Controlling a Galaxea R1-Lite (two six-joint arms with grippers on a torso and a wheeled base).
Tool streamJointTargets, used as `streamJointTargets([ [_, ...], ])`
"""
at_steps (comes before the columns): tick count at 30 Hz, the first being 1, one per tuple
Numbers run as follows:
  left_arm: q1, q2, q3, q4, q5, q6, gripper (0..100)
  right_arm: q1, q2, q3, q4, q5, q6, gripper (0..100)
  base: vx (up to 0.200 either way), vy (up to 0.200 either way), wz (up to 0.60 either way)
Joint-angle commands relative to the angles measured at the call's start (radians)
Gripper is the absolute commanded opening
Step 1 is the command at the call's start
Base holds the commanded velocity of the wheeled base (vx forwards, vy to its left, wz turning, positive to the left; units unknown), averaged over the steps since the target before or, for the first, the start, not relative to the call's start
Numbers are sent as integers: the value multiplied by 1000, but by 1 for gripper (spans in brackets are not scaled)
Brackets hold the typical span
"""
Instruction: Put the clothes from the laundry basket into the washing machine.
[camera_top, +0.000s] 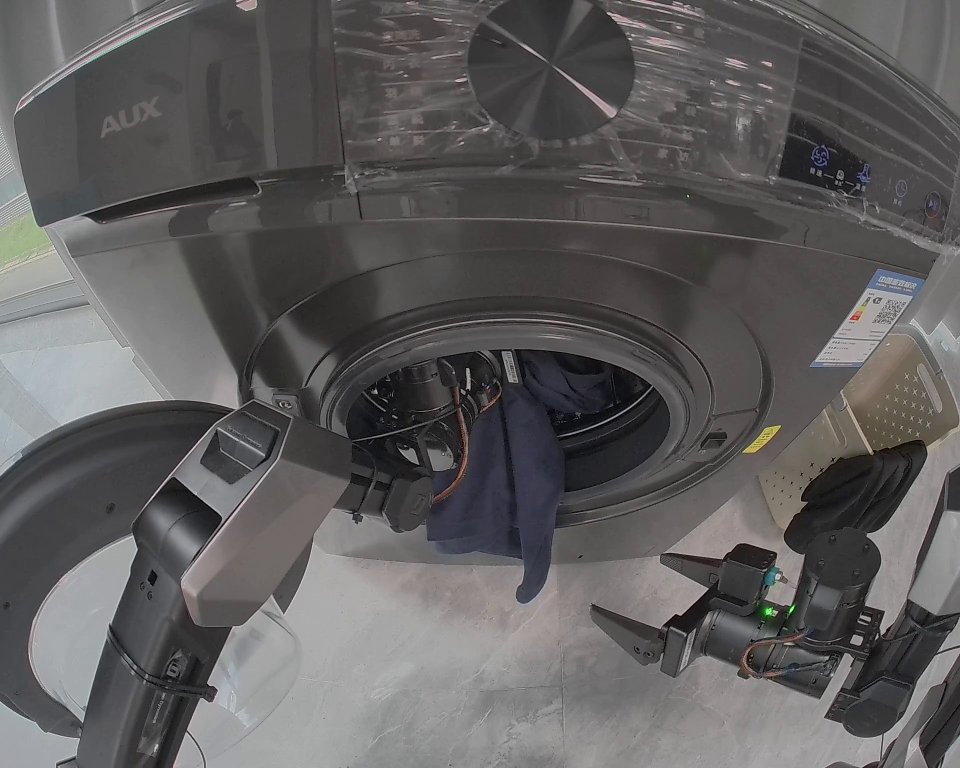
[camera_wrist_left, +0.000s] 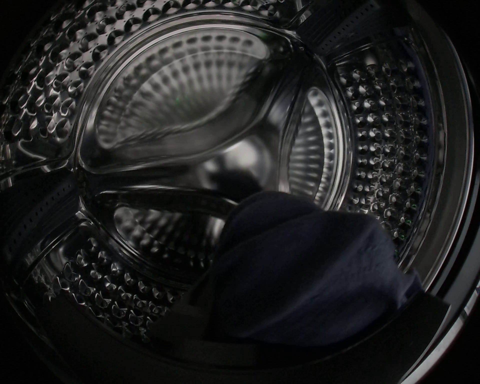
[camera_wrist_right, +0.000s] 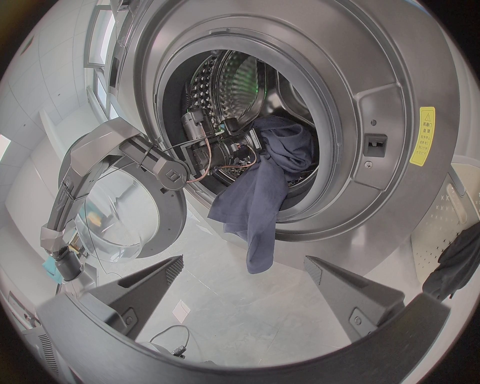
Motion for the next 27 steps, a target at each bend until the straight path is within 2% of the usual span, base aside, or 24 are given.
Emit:
streamJointTargets([
  [1, 4, 9, 1, -1, 1, -1, 100, 0, 4, 0, 0, 0, 0, 100, 0, 0, 0],
  [5, -17, -60, 91, 22, -1, -56, 100, 0, 4, 0, 0, 0, 0, 100, 0, 0, 0],
  [9, -48, -135, 216, 72, -15, -76, 100, 0, 5, 0, 0, 1, 0, 100, 0, 0, 0],
  [12, -62, -166, 286, 99, -27, -74, 100, 2, 5, 0, 0, 1, 0, 100, 0, 0, 0],
  [16, -94, -220, 434, 155, -70, -74, 100, 2, 2, 0, 0, 0, 0, 100, 0, 0, 0],
  [22, -102, -220, 493, 198, -73, -62, 100, 2, 2, 0, 0, 0, 0, 100, 0, 0, 0],
  [27, -91, -213, 556, 203, -104, -10, 100, 2, 2, 0, 0, 0, 0, 100, 0, 0, 0],
])
